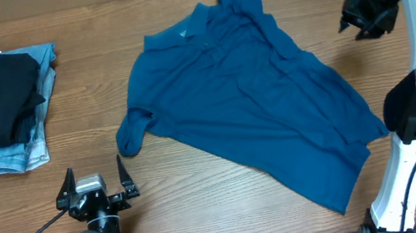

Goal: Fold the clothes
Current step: 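Move the right gripper to the shirt's right hem and grasp it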

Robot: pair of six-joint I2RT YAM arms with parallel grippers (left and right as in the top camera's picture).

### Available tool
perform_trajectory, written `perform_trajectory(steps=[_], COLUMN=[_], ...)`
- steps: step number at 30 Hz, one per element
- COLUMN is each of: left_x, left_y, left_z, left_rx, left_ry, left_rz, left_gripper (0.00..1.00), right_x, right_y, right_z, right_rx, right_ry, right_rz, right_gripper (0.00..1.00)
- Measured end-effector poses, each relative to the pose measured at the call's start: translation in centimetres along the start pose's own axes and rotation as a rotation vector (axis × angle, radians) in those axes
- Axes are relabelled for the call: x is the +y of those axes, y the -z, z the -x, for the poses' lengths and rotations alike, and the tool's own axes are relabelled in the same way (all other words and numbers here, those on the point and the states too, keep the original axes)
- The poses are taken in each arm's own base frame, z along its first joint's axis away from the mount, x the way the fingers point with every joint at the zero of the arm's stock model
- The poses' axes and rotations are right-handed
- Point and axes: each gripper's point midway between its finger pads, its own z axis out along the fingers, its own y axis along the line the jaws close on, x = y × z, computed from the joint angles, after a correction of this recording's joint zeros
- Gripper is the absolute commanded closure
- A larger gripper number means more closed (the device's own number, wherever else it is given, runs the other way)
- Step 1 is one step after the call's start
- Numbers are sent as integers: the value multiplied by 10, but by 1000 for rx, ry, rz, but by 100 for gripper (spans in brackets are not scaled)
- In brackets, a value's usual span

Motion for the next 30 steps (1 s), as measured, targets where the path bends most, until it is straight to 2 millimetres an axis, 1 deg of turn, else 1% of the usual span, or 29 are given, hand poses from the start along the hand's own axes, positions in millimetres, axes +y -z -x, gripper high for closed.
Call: perform_trajectory(steps=[3,4,6,8,12,13,15,16,18,20,22,24,27,30], left_x=[0,0,0,0,0,0,0,0,0,0,0,0,0,0], left_y=[0,0,0,0,0,0,0,0,0,0,0,0,0,0], left_z=[0,0,0,0,0,0,0,0,0,0,0,0,0,0], left_rx=[-1,0,0,0,0,0,0,0,0,0,0,0,0,0], left_ry=[0,0,0,0,0,0,0,0,0,0,0,0,0,0], left_rz=[0,0,0,0,0,0,0,0,0,0,0,0,0,0], left_gripper=[0,0,0,0,0,0,0,0,0,0,0,0,0,0], right_x=[-29,-46,-64,-77,-92,-96,-104,-109,-119,-127,-136,-145,-153,-157], right_y=[-24,-33,-33,-19,36,44,48,44,23,3,-22,-42,-59,-72], right_z=[-12,-23,-35,-51,-81,-88,-99,-105,-111,-113,-115,-113,-111,-111], right_rx=[114,171,199,188,52,21,-5,7,53,77,93,85,68,59], right_ry=[-80,-117,-151,-172,-196,-201,-220,-234,-265,-285,-309,-332,-322,-298], right_rz=[-18,-37,-57,-64,-33,-25,-17,-20,-29,-32,-21,-5,14,27], right_gripper=[61,58,54,51,50,50,49,49,49,49,50,50,50,45])
